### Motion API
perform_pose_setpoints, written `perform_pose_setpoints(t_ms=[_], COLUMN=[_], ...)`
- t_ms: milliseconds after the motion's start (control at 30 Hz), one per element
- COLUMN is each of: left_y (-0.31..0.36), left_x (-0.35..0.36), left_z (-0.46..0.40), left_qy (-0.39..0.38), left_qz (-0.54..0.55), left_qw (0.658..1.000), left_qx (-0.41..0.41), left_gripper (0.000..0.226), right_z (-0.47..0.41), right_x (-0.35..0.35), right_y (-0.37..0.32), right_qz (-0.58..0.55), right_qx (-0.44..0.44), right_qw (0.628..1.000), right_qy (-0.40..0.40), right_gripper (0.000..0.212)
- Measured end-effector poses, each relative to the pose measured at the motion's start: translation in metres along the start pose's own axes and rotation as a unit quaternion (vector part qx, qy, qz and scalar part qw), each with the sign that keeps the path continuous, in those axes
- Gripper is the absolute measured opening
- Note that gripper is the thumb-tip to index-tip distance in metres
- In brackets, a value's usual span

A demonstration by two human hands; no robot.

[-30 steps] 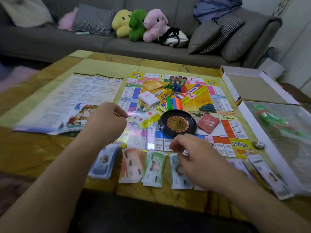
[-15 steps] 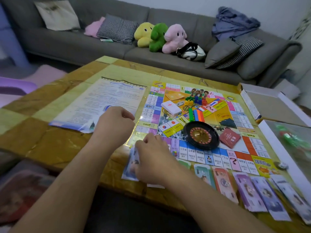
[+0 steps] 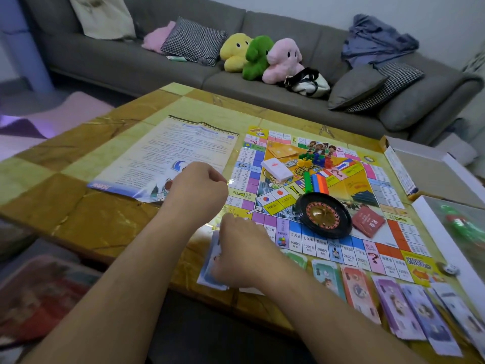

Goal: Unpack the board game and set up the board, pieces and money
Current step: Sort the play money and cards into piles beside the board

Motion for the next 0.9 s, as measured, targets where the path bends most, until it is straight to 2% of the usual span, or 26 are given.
perform_pose_setpoints(t_ms=[133,267,467,767,900], left_y=[0.001,0.003,0.004,0.0,-0.002], left_x=[0.001,0.002,0.003,-0.001,-0.002], left_z=[0.001,0.004,0.006,0.003,0.002], left_qy=[0.002,0.004,0.002,0.002,0.001], left_qz=[-0.01,-0.011,-0.017,-0.015,-0.016], left_qw=[1.0,1.0,1.0,1.0,1.0], left_qx=[0.004,0.005,0.005,0.008,0.004], left_gripper=[0.023,0.022,0.022,0.022,0.023], right_z=[0.0,0.0,0.003,-0.005,-0.006], right_x=[-0.001,-0.001,-0.002,0.0,0.003], right_y=[-0.003,-0.005,-0.012,-0.007,-0.007], right_qz=[0.057,0.066,0.103,0.036,0.026], right_qx=[-0.012,-0.012,-0.022,0.011,0.012], right_qw=[0.998,0.997,0.994,0.999,0.999], right_qy=[0.012,0.023,0.031,-0.018,-0.016], right_gripper=[0.037,0.038,0.057,0.042,0.04])
Point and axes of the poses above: each hand's wrist, its own z-axis away from the middle knuckle, its own x-axis out of the palm, y = z × x, the point moved 4 cm from there along -z, towards the middle knuckle, and after that the axes turned 13 degrees about -x, right-handed, at the moved point
